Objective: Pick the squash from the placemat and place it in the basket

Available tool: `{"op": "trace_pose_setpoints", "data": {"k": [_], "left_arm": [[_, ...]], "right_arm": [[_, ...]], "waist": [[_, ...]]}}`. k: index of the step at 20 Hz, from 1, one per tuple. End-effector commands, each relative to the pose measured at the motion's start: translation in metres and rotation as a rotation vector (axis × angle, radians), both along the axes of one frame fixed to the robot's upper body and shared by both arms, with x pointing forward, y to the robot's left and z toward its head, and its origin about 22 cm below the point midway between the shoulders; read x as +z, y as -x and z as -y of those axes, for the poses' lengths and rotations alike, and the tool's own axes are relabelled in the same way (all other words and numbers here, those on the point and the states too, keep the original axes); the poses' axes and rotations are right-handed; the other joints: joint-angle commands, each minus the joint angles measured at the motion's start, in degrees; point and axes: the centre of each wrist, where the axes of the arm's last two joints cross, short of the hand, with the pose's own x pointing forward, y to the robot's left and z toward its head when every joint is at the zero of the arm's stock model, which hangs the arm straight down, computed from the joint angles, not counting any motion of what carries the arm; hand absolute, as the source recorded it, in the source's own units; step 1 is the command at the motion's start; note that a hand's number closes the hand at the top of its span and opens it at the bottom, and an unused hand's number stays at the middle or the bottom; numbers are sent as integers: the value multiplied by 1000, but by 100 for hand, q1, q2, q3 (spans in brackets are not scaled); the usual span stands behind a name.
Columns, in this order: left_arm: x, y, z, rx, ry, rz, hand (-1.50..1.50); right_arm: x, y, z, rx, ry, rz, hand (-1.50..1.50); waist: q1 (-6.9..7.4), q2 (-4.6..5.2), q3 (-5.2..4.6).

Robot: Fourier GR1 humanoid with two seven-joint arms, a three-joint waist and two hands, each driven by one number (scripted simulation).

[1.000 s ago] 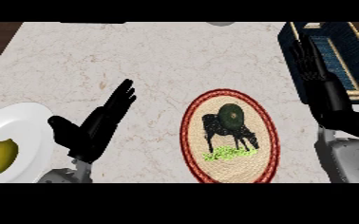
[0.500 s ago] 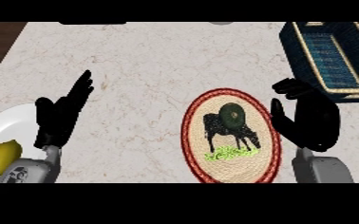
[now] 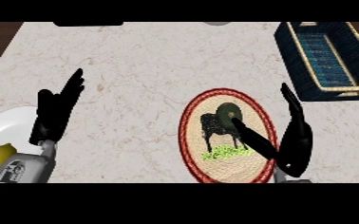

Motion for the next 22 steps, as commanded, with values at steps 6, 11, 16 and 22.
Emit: {"op": "trace_pose_setpoints", "data": {"k": [6,11,16,22], "left_arm": [[2,-6,3,13,-24,5,0],[-12,-1,-5,13,-11,-23,0],[5,-7,1,-6,-3,1,0],[-22,-4,2,-14,1,1,0]], "right_arm": [[-26,70,69,-90,419,-516,-150],[12,90,53,73,476,-714,-150],[87,100,29,91,478,-800,-150],[140,125,4,18,420,-817,-150]], "waist": [[-120,22,-66],[-39,13,-51],[59,-10,-1],[80,18,27]]}}
